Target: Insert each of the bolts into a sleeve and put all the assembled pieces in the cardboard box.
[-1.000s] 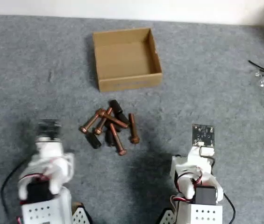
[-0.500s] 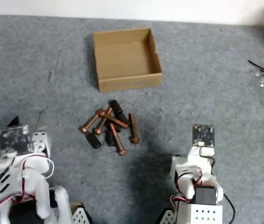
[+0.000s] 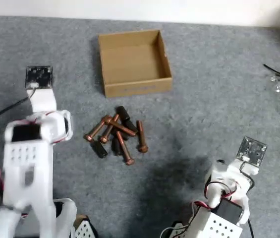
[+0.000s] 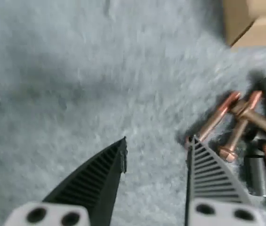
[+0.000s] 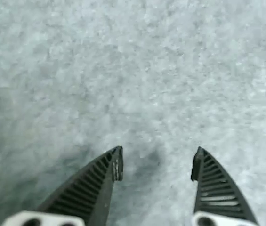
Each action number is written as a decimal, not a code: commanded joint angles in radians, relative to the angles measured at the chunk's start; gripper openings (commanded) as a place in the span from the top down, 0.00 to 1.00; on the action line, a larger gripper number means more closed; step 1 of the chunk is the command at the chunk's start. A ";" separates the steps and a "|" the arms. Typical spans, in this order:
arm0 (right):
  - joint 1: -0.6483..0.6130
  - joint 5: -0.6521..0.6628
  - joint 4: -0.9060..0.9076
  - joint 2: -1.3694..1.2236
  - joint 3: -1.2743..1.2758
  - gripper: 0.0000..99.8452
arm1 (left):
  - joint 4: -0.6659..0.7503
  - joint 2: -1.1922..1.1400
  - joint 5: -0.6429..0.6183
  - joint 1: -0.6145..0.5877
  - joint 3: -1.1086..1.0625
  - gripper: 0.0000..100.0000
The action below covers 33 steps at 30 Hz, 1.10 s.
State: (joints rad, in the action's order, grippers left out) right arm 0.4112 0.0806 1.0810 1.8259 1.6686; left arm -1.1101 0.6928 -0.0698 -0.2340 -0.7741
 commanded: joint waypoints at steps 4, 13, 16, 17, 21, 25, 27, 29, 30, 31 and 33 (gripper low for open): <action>-0.351 -0.044 0.008 0.005 -0.056 0.77 | 0.069 -0.122 -0.147 0.013 0.001 0.80; -0.535 0.018 -0.101 -0.298 -0.194 0.77 | 0.235 0.030 -0.141 0.016 -0.229 0.80; -0.596 0.014 -0.125 -0.510 -0.369 0.77 | 0.236 0.073 -0.106 0.016 -0.265 0.80; -0.630 -0.008 -0.124 -0.588 -0.433 0.77 | 0.249 0.084 -0.100 0.016 -0.280 0.80; -0.769 -0.109 -0.130 -0.906 -0.665 0.77 | 0.293 0.117 -0.101 0.010 -0.329 0.80; -0.886 -0.115 -0.130 -1.155 -0.869 0.77 | 0.315 0.125 -0.101 0.010 -0.341 0.80; -0.937 -0.115 -0.130 -1.237 -0.946 0.77 | 0.333 0.131 -0.101 0.010 -0.357 0.80; -0.992 -0.115 -0.130 -1.296 -1.003 0.77 | 0.333 0.131 -0.101 0.010 -0.357 0.80; -1.018 -0.115 -0.130 -1.319 -1.024 0.77 | 0.333 0.131 -0.101 0.010 -0.357 0.80; -1.043 -0.115 -0.130 -1.334 -1.040 0.77 | 0.333 0.131 -0.101 0.010 -0.355 0.80; -1.084 -0.115 -0.130 -1.357 -1.059 0.77 | 0.331 0.131 -0.101 0.008 -0.355 0.80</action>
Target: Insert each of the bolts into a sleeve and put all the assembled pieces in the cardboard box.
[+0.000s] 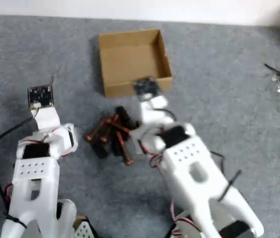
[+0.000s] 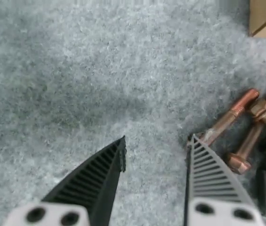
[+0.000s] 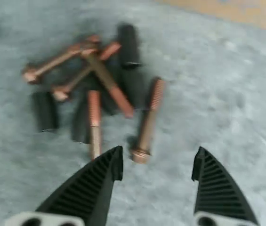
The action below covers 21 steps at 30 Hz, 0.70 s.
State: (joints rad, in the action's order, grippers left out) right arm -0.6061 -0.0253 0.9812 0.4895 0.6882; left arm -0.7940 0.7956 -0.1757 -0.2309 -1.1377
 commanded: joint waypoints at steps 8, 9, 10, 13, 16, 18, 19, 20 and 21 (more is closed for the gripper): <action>-0.125 -0.009 -0.180 -0.044 0.031 0.77 | 0.012 0.028 0.005 0.007 0.008 0.80; -0.125 -0.009 -0.209 -0.041 0.065 0.77 | 0.012 0.028 0.005 0.010 0.008 0.80; -0.127 -0.009 -0.229 -0.039 0.091 0.77 | 0.012 0.028 0.005 0.010 0.008 0.80; -0.151 -0.017 -0.246 -0.045 0.151 0.78 | 0.017 0.028 -0.002 0.005 0.008 0.80; -0.232 -0.017 -0.248 -0.047 0.143 0.78 | 0.017 0.028 -0.037 -0.050 0.010 0.80; -0.291 -0.017 -0.248 -0.047 0.142 0.78 | 0.017 0.028 -0.069 -0.102 0.015 0.80; -0.309 -0.017 -0.248 -0.047 0.140 0.78 | 0.017 0.028 -0.069 -0.127 0.024 0.80; -0.318 -0.017 -0.249 -0.047 0.134 0.78 | 0.017 0.028 -0.074 -0.150 0.028 0.80; -0.320 -0.017 -0.249 -0.050 0.124 0.78 | 0.017 0.028 -0.075 -0.165 0.028 0.80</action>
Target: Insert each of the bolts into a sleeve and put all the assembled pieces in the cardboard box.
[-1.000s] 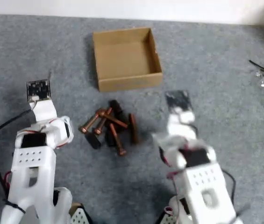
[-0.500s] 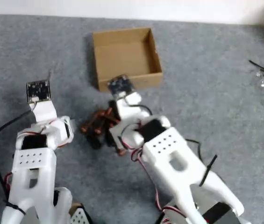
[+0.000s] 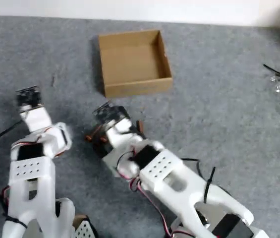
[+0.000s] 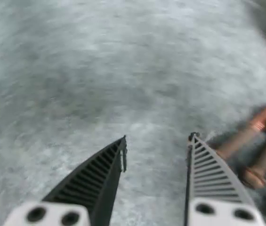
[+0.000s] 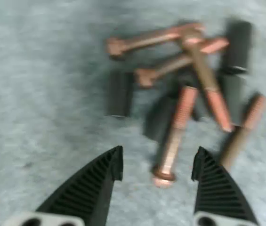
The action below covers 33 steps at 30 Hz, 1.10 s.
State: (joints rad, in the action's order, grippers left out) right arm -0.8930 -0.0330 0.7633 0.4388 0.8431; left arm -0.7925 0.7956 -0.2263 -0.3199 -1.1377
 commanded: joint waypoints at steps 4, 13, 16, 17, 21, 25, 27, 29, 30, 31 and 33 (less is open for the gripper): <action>-0.047 -0.011 -0.030 -0.070 -0.097 0.78 | 0.031 0.028 -0.049 -0.104 0.028 0.80; -0.137 -0.127 -0.018 -0.420 -0.404 0.78 | 0.091 0.022 -0.051 -0.174 0.025 0.80; -0.160 -0.129 -0.016 -0.441 -0.447 0.78 | 0.091 0.022 -0.051 -0.174 0.025 0.80; -0.168 -0.133 -0.016 -0.441 -0.453 0.78 | 0.092 0.022 -0.051 -0.174 0.025 0.80; -0.177 -0.215 -0.012 -0.446 -0.453 0.78 | 0.092 0.022 -0.051 -0.173 0.025 0.80; -0.157 -0.222 -0.010 -0.447 -0.443 0.78 | 0.094 0.022 -0.051 -0.171 0.019 0.80; -0.142 -0.224 -0.016 -0.456 -0.414 0.78 | 0.094 0.025 -0.051 -0.171 0.016 0.80; -0.142 -0.224 -0.016 -0.464 -0.394 0.78 | 0.094 0.027 -0.051 -0.171 0.016 0.80; -0.143 -0.226 -0.016 -0.464 -0.392 0.78 | 0.094 0.027 -0.051 -0.171 0.016 0.80; -0.147 -0.227 -0.016 -0.466 -0.392 0.78 | 0.094 0.027 -0.051 -0.171 0.016 0.80; -0.150 -0.227 -0.016 -0.469 -0.392 0.78 | 0.095 0.027 -0.051 -0.171 0.016 0.80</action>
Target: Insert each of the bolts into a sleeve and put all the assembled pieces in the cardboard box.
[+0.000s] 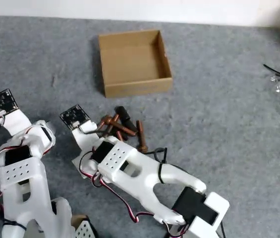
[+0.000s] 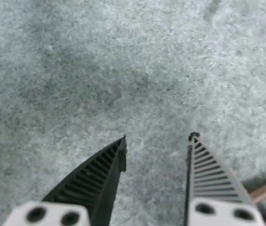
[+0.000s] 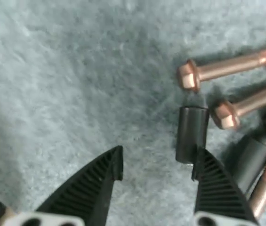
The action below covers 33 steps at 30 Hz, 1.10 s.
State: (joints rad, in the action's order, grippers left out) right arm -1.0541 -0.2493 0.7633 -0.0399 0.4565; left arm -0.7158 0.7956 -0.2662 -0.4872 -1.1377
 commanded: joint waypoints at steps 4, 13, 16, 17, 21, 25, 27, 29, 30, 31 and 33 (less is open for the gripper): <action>0.018 -0.009 -0.016 0.010 -0.002 0.78 | 0.037 0.025 -0.011 -0.004 0.012 0.80; 0.061 -0.012 -0.016 0.007 -0.001 0.78 | 0.037 0.024 -0.008 -0.002 0.012 0.80; 0.061 -0.066 -0.016 -0.010 -0.004 0.78 | 0.037 0.024 -0.006 0.010 0.012 0.80; 0.061 -0.089 -0.016 -0.031 -0.004 0.78 | 0.035 0.024 -0.005 0.018 0.012 0.80; 0.071 -0.083 0.007 -0.140 -0.087 0.78 | 0.035 0.024 -0.003 0.021 0.012 0.80; 0.070 -0.083 0.148 -0.236 -0.237 0.78 | 0.035 0.024 -0.003 0.019 0.012 0.80; 0.070 -0.087 0.209 -0.271 -0.297 0.78 | 0.035 0.024 -0.003 0.019 0.012 0.80; 0.070 -0.089 0.249 -0.294 -0.343 0.78 | 0.035 0.024 -0.003 0.019 0.012 0.80; 0.070 -0.089 0.262 -0.300 -0.358 0.78 | 0.035 0.024 -0.003 0.019 0.012 0.80; 0.070 -0.091 0.268 -0.300 -0.366 0.78 | 0.035 0.024 -0.003 0.019 0.012 0.80; 0.070 -0.103 0.272 -0.300 -0.367 0.80 | 0.035 0.025 -0.003 0.019 0.012 0.80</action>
State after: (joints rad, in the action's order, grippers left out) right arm -1.0050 -0.3291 1.0134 -0.3468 0.1327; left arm -0.6943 0.7956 -0.2662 -0.4841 -1.1377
